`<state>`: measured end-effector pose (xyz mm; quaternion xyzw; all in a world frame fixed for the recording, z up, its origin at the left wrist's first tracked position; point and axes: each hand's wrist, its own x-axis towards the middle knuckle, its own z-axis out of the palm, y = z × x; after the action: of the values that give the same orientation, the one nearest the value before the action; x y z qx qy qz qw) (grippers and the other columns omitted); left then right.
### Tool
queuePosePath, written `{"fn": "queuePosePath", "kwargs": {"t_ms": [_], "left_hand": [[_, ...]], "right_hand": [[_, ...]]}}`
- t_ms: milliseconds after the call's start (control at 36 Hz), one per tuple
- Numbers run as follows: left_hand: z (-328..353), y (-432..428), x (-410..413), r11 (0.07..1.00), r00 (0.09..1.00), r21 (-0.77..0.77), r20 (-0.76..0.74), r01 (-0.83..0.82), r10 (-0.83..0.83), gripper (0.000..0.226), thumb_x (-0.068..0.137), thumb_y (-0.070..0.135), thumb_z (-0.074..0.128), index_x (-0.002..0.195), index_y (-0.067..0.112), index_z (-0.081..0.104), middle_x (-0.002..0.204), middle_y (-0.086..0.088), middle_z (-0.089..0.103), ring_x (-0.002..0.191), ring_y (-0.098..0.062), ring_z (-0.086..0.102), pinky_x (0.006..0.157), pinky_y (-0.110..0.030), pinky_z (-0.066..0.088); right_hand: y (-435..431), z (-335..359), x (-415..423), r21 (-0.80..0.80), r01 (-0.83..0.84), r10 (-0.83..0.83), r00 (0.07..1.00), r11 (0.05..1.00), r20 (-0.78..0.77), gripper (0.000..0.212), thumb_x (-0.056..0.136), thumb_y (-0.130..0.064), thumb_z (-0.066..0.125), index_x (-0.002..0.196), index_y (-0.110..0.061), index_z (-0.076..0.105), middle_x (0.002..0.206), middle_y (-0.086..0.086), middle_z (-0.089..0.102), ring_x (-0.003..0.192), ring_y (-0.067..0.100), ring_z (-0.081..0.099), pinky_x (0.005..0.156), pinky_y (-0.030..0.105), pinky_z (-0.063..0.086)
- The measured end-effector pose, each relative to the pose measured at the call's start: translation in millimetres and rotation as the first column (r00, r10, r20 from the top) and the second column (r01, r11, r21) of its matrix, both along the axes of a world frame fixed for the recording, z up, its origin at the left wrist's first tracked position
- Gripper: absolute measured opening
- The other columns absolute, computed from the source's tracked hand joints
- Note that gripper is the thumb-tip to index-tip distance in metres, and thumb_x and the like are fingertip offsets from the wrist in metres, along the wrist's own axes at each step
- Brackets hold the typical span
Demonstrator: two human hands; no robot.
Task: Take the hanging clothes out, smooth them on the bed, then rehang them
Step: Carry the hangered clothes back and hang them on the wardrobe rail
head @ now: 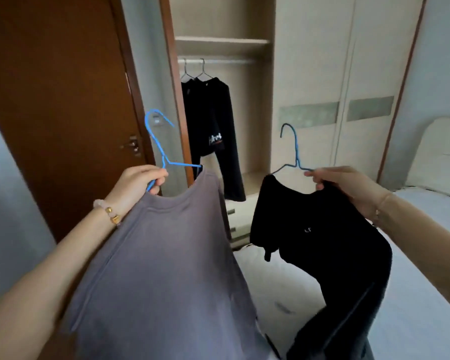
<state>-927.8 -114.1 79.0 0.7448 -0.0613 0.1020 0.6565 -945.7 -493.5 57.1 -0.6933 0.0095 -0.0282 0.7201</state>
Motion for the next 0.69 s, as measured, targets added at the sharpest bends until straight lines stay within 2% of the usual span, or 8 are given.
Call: {"fn": "queuePosePath", "kwargs": {"t_ms": [111, 333, 389, 444, 500, 556, 639, 694], "left_hand": [[4.4, 57.5, 7.5, 0.989, 0.989, 0.027, 0.034, -0.146, 0.145, 0.020, 0.091, 0.008, 0.056, 0.073, 0.008, 0.063, 0.041, 0.010, 0.054, 0.034, 0.000, 0.043, 0.038, -0.009, 0.032], [-35.9, 126.8, 81.8, 0.935, 0.944, 0.128, 0.031, -0.331, 0.330, 0.021, 0.093, 0.017, 0.056, 0.074, 0.016, 0.065, 0.061, 0.004, 0.057, 0.057, -0.008, 0.048, 0.049, -0.013, 0.039], [-51.9, 136.8, 113.9, 0.924, 0.935, 0.145, 0.018, -0.353, 0.355, 0.021, 0.093, 0.015, 0.056, 0.074, 0.013, 0.065, 0.066, 0.000, 0.056, 0.051, -0.004, 0.051, 0.044, -0.009, 0.039], [-64.7, 144.7, 148.9, 0.923, 0.934, 0.159, -0.009, -0.351, 0.357, 0.018, 0.092, 0.012, 0.056, 0.077, 0.008, 0.065, 0.065, -0.002, 0.055, 0.041, 0.001, 0.049, 0.039, -0.007, 0.038], [-70.6, 152.3, 184.2, 0.931, 0.939, 0.170, -0.060, -0.323, 0.337, 0.016, 0.092, 0.012, 0.056, 0.079, 0.007, 0.065, 0.065, -0.002, 0.055, 0.040, 0.000, 0.049, 0.040, -0.008, 0.038], [-72.1, 158.6, 218.4, 0.940, 0.944, 0.180, -0.104, -0.291, 0.312, 0.020, 0.092, 0.012, 0.056, 0.073, 0.011, 0.063, 0.060, 0.001, 0.055, 0.042, -0.001, 0.049, 0.039, -0.008, 0.038], [-70.6, 163.3, 266.2, 0.947, 0.951, 0.208, -0.137, -0.245, 0.277, 0.019, 0.094, 0.013, 0.054, 0.078, 0.011, 0.063, 0.059, 0.002, 0.055, 0.040, 0.001, 0.050, 0.037, -0.008, 0.037], [-70.2, 166.9, 295.3, 0.955, 0.955, 0.191, -0.148, -0.227, 0.256, 0.014, 0.095, 0.009, 0.051, 0.093, 0.009, 0.065, 0.071, -0.002, 0.056, 0.047, -0.003, 0.052, 0.040, -0.009, 0.040]], "right_hand": [[53.7, -5.3, 57.9, 0.072, -0.082, 0.080, 0.996, 0.994, 0.033, 0.021, 0.092, -0.019, 0.051, 0.088, -0.009, 0.069, 0.058, -0.001, 0.047, 0.052, 0.013, 0.040, 0.052, 0.021, 0.034], [134.8, -28.3, 184.8, 0.074, -0.235, 0.230, 0.971, 0.969, 0.070, 0.026, 0.092, -0.025, 0.050, 0.098, -0.004, 0.064, 0.051, -0.006, 0.049, 0.042, 0.006, 0.048, 0.042, 0.013, 0.042], [148.8, -38.6, 221.7, 0.059, -0.254, 0.249, 0.966, 0.965, 0.073, 0.025, 0.094, -0.023, 0.049, 0.098, -0.002, 0.061, 0.052, -0.005, 0.050, 0.042, 0.005, 0.050, 0.042, 0.013, 0.043], [161.5, -50.2, 257.9, 0.040, -0.274, 0.269, 0.959, 0.961, 0.086, 0.036, 0.083, -0.034, 0.062, 0.098, -0.001, 0.064, 0.056, -0.003, 0.049, 0.044, 0.005, 0.051, 0.044, 0.014, 0.044], [171.0, -62.2, 294.2, 0.016, -0.269, 0.266, 0.958, 0.963, 0.108, 0.067, 0.054, -0.054, 0.075, 0.098, -0.003, 0.067, 0.057, -0.003, 0.049, 0.048, 0.006, 0.052, 0.049, 0.014, 0.046], [177.9, -72.2, 329.2, 0.050, -0.268, 0.262, 0.959, 0.962, 0.111, 0.079, 0.041, -0.058, 0.079, 0.097, -0.004, 0.069, 0.057, -0.004, 0.050, 0.050, 0.007, 0.052, 0.052, 0.015, 0.047], [186.9, -77.0, 378.6, 0.071, -0.248, 0.241, 0.966, 0.966, 0.095, 0.073, 0.044, -0.058, 0.079, 0.092, -0.004, 0.072, 0.060, -0.003, 0.049, 0.055, 0.010, 0.048, 0.055, 0.017, 0.045], [192.9, -75.3, 408.1, 0.083, -0.223, 0.216, 0.973, 0.971, 0.086, 0.053, 0.066, -0.050, 0.074, 0.090, -0.003, 0.069, 0.061, -0.003, 0.049, 0.058, 0.011, 0.045, 0.058, 0.019, 0.042]]}}
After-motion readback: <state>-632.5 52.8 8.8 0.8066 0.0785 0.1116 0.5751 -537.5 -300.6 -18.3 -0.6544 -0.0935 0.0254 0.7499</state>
